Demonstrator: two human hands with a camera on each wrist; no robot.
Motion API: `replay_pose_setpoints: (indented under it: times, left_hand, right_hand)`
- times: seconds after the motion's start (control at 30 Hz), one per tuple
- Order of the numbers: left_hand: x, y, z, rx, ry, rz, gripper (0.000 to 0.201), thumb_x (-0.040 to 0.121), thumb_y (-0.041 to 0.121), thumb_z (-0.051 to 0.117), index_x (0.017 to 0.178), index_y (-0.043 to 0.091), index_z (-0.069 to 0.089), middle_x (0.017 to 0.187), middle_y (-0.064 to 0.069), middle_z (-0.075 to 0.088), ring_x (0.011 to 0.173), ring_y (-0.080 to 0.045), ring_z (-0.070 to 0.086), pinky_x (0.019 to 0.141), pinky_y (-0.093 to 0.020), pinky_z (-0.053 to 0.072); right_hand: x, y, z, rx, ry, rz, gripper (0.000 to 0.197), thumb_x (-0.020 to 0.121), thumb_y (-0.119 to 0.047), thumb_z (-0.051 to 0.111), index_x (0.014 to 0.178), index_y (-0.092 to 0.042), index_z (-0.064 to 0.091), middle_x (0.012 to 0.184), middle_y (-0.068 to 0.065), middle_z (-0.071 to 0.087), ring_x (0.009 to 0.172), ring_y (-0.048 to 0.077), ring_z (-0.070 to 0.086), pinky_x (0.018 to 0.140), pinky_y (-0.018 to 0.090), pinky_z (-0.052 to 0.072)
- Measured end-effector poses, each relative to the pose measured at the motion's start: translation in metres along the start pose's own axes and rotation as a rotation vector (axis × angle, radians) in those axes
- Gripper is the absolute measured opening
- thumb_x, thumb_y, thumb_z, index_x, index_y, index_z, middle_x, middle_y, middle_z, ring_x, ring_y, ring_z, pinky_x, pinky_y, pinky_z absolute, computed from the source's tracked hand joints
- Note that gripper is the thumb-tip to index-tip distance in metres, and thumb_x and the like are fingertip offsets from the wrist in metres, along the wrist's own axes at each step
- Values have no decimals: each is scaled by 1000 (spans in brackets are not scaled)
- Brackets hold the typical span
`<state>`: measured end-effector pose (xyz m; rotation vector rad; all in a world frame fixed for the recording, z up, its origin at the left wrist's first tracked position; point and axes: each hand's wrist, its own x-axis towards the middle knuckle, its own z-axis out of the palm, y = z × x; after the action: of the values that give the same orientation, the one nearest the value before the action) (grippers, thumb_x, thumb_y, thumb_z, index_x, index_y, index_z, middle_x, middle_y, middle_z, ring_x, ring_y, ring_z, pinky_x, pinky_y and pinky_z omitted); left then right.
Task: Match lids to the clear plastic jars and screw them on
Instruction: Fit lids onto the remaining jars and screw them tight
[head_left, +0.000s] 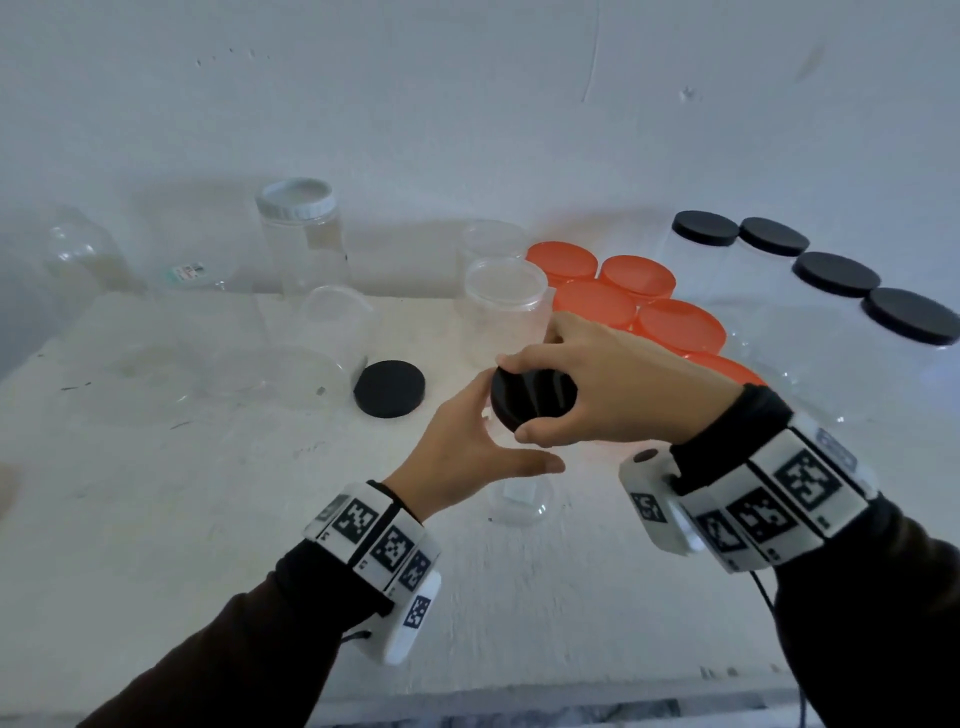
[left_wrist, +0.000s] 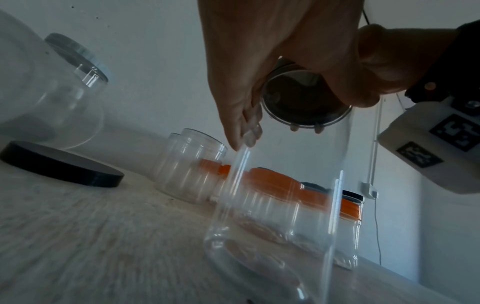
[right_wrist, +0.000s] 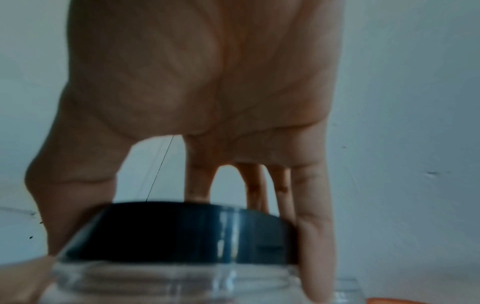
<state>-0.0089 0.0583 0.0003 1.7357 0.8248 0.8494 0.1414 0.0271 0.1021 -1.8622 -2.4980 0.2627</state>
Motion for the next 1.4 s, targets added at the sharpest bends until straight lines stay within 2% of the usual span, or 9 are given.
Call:
replay_pose_setpoints:
  times: [0.1,0.23,0.3,0.43,0.57,0.7,0.87,1.13,1.4]
  left_hand:
    - [2,1,17,2,-145,11,79,66,32,81,134,23,43,128,10,56,123,-4,48,105,-29,37]
    - [11,9,39,127,-267,24,71,73,21,78,135,21,44,133,10,53,122,3,45,102,-17,36]
    - [20,16,51,184,-224,61,66,73,19,77,131,19,48,129,9,55,117,5,49,96,-12,40]
    - [44,27,83,287,-56,218,49,78,24,73,123,14,55,119,5,60,109,-2,54,93,-20,45]
    - [69,32,120,399,6,375,41,80,25,68,118,13,58,118,7,56,112,-7,51,94,-12,36]
    - [89,31,156,565,-66,396,50,81,27,70,125,11,53,131,0,49,126,-14,39,103,-19,24]
    - [104,26,185,842,-94,302,65,82,39,65,137,14,41,149,1,30,140,-17,21,114,-41,11]
    - [108,18,190,824,-89,238,66,83,45,62,138,18,40,150,6,29,141,-11,18,112,-29,1]
    - [110,17,192,834,-58,256,63,81,42,65,136,20,43,148,6,33,140,-9,20,111,-25,2]
  right_hand:
    - [-26,22,-2,45,-26,6,66,72,-56,62,133,-43,42,111,-6,39,100,13,43,86,33,46]
    - [-64,58,-1,65,-22,33,65,72,-51,64,132,-44,41,112,-8,38,105,11,39,92,34,43]
    - [-83,75,0,76,-21,51,65,73,-48,65,133,-44,41,116,-8,38,110,13,37,95,36,41]
    - [-125,111,0,53,-4,120,68,74,-42,65,135,-45,36,126,-12,34,117,12,34,97,33,40]
    - [-157,158,2,-24,10,243,77,74,-35,67,141,-39,30,135,-3,34,117,21,40,97,36,41]
    - [-172,202,5,-72,42,311,79,79,-32,66,145,-35,23,148,-2,24,127,23,33,99,37,39]
    - [-166,229,3,-159,108,235,70,88,-27,59,146,-29,21,151,-3,22,134,19,23,97,30,35]
    - [-113,267,13,-67,206,143,65,89,-17,57,146,-18,25,152,7,24,138,26,24,110,40,29]
    - [-65,280,5,-81,229,144,62,95,-15,48,148,-13,17,155,10,14,143,25,10,113,30,3]
